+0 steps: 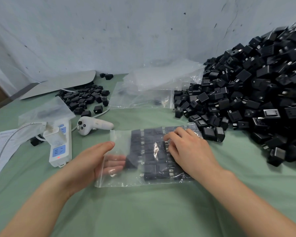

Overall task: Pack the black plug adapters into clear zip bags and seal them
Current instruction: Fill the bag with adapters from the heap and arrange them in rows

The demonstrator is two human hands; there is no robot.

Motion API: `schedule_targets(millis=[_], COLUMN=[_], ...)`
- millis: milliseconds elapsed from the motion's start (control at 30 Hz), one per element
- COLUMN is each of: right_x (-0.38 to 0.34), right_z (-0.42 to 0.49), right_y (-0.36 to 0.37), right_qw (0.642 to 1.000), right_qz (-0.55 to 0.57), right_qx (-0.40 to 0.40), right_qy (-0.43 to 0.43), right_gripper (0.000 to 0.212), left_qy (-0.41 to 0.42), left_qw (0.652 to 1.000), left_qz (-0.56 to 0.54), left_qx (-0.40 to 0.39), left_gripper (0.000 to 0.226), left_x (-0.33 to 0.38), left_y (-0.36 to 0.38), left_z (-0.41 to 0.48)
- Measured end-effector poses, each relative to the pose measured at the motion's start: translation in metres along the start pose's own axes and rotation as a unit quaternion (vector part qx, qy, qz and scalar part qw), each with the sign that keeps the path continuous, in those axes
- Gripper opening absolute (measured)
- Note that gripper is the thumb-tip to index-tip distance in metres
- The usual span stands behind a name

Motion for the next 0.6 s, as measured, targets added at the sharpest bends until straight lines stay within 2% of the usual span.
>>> schedule_targets(millis=[467,533,600], right_x=[-0.0011,0.0003,0.0027], right_z=[0.0013,0.0019,0.0028], right_y=[-0.0025,-0.0019,-0.0033], right_qw=[1.000,1.000,0.999], right_qz=[-0.010,-0.003,0.021], right_qx=[-0.007,-0.020,-0.023], right_qy=[-0.005,-0.003,0.009], right_gripper=[0.023,0.025,0.025], left_qy=[-0.009,-0.003,0.016], left_qw=[0.997,0.997,0.997], left_qz=[-0.073,-0.071,-0.067], left_qx=[-0.015,-0.015,0.024], left_gripper=[0.044,0.040,0.030], left_x=[-0.0064,-0.0054,-0.0027], left_y=[-0.0001,-0.0007,-0.0031], left_z=[0.0024,0.0034,0.0048])
Point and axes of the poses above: each hand's wrist, its own z-axis towards the middle knuckle, its own y-axis out of the palm, x = y × z, the point moved 4 cm from there along z, towards the middle knuckle, and after that the axes turned 2 degrees about -z, right-handed, at the moved point
